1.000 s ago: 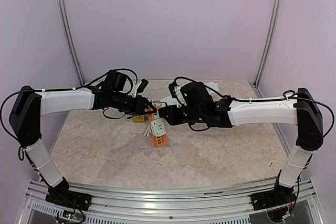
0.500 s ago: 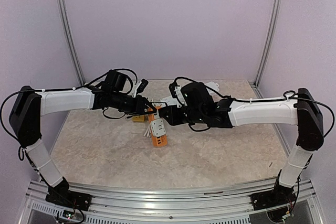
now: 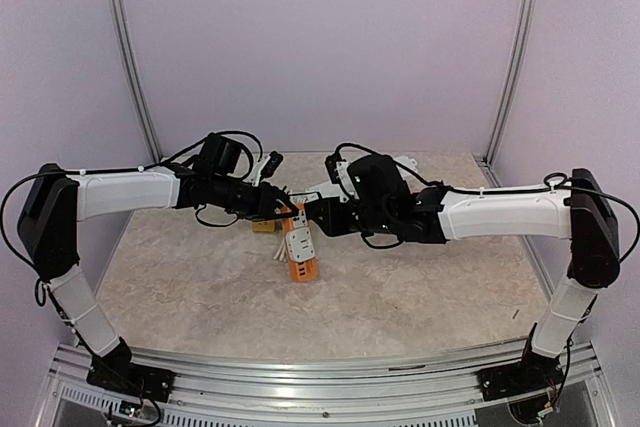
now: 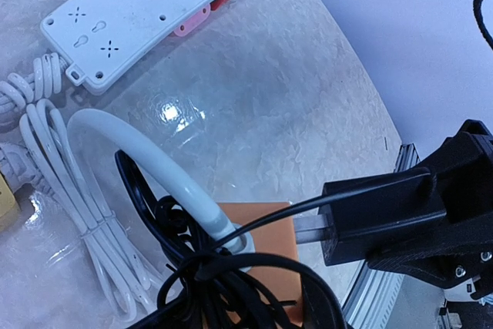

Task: Pull the plug off the socket

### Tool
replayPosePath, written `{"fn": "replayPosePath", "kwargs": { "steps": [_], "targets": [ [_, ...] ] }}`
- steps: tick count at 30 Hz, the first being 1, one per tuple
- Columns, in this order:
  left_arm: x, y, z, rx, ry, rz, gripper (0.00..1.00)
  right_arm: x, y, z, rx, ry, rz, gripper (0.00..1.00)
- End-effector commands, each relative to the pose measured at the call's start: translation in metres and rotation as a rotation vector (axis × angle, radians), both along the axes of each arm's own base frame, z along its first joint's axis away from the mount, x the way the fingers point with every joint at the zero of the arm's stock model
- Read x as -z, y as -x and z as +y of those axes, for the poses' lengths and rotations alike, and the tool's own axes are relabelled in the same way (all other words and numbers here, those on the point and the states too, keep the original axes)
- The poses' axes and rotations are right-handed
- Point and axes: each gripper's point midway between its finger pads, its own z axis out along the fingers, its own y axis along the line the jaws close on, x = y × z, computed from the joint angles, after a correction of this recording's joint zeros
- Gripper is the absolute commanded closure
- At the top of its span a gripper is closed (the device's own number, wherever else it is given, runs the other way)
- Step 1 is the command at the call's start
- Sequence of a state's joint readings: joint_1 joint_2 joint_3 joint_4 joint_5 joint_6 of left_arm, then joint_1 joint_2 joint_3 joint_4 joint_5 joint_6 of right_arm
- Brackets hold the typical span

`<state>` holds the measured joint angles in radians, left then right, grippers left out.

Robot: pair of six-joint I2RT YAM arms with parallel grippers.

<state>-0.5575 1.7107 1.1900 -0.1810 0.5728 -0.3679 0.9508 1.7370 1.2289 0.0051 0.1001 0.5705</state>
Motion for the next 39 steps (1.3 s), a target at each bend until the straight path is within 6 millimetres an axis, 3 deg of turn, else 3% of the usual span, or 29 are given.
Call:
{"fn": "replayPosePath", "kwargs": {
  "steps": [1,12,20,28,39],
  "targets": [
    [0.0,-0.009,0.004,-0.021,-0.01,0.001,0.85,-0.023,-0.008,-0.013,0.058,-0.039,-0.042,1.0],
    [-0.003,-0.007,0.001,0.001,0.019,0.004,0.84,-0.024,-0.011,-0.016,0.064,-0.007,-0.066,1.0],
    [-0.013,0.002,-0.008,0.063,0.052,-0.029,0.85,-0.021,-0.015,-0.032,0.067,0.137,-0.11,1.0],
    [-0.021,0.014,-0.019,0.127,0.063,-0.065,0.84,-0.029,-0.03,-0.036,0.06,0.153,-0.131,1.0],
    [-0.035,0.031,-0.031,0.211,0.095,-0.113,0.84,-0.019,-0.062,-0.045,0.107,0.176,-0.126,1.0]
  ]
}}
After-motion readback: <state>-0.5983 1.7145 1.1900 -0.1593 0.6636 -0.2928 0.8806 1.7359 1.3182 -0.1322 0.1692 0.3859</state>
